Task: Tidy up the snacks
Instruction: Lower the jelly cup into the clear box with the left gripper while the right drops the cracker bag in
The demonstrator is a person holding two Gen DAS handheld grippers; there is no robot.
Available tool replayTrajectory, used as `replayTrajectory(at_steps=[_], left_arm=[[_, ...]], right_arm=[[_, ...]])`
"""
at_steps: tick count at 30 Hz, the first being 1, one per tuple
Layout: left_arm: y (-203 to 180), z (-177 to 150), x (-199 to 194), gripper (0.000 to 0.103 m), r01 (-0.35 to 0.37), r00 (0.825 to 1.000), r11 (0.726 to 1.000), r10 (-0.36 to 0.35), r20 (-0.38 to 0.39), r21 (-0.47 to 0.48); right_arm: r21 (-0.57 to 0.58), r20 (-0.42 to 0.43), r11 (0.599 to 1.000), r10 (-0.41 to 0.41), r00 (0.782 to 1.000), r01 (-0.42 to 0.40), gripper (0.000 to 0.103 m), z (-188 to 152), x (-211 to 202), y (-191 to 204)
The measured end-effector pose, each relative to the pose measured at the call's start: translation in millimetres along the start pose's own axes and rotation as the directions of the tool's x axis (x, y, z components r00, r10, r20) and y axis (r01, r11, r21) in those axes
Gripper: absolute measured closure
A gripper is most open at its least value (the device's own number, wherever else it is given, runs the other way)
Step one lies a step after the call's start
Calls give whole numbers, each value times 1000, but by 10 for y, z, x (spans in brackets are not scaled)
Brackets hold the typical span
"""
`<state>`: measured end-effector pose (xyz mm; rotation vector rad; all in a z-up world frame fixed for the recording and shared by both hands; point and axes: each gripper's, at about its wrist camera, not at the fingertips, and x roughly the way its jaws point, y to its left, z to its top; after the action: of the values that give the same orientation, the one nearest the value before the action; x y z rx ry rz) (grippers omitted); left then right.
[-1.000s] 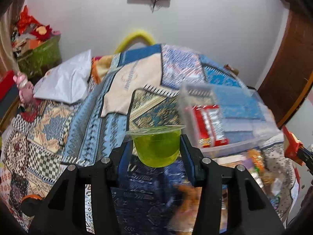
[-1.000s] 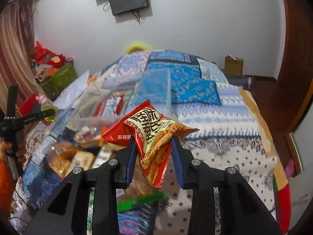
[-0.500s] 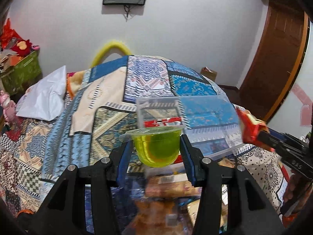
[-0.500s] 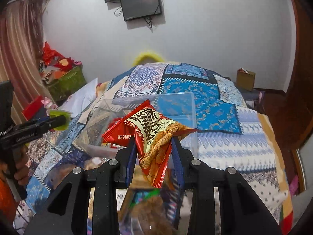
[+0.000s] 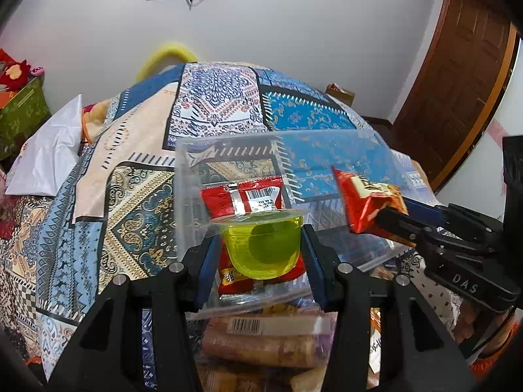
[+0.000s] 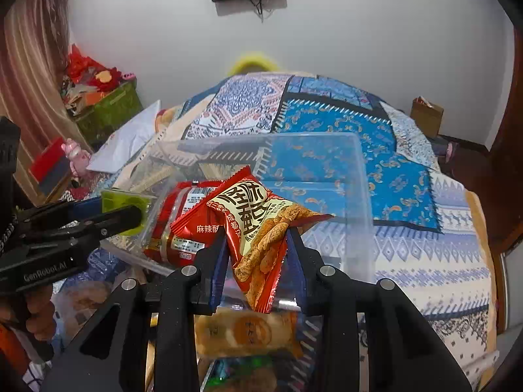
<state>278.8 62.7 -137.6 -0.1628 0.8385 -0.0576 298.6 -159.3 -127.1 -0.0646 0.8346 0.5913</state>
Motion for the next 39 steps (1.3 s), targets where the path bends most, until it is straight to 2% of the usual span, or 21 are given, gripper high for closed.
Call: replayTrajectory(at_steps=[7, 12, 14, 17, 20, 30, 35, 39], left_arm=[[-44, -26, 178, 55, -8, 999, 1000, 8, -45, 2], [-41, -82, 270, 55, -24, 995, 1000, 24, -95, 5], [-29, -107, 255, 54, -35, 996, 999, 34, -87, -1], [-6, -96, 218, 51, -40, 995, 999, 39, -87, -11], [15, -91, 155, 44, -36, 996, 999, 34, -84, -23], [44, -116, -506, 34, -55, 998, 998, 56, 29, -24], [32, -236, -916, 22, -76, 993, 997, 76, 96, 3], [61, -377, -1065, 21, -82, 992, 997, 82, 91, -2]], right_arm=[[-15, -52, 1000, 8, 999, -8, 71, 14, 148, 41], [-11, -114, 1000, 24, 993, -26, 67, -9, 247, 25], [-6, -120, 999, 33, 992, -34, 67, -23, 246, 26], [-37, -120, 999, 4, 993, -9, 66, -41, 206, 67], [-44, -120, 999, 3, 993, -8, 57, -28, 163, 80], [-42, -16, 999, -32, 999, 31, 37, -22, -356, 130], [-43, 57, 997, -62, 996, 64, 20, -76, -707, 149], [-44, 93, 995, -84, 992, 88, 19, -171, -925, 160]])
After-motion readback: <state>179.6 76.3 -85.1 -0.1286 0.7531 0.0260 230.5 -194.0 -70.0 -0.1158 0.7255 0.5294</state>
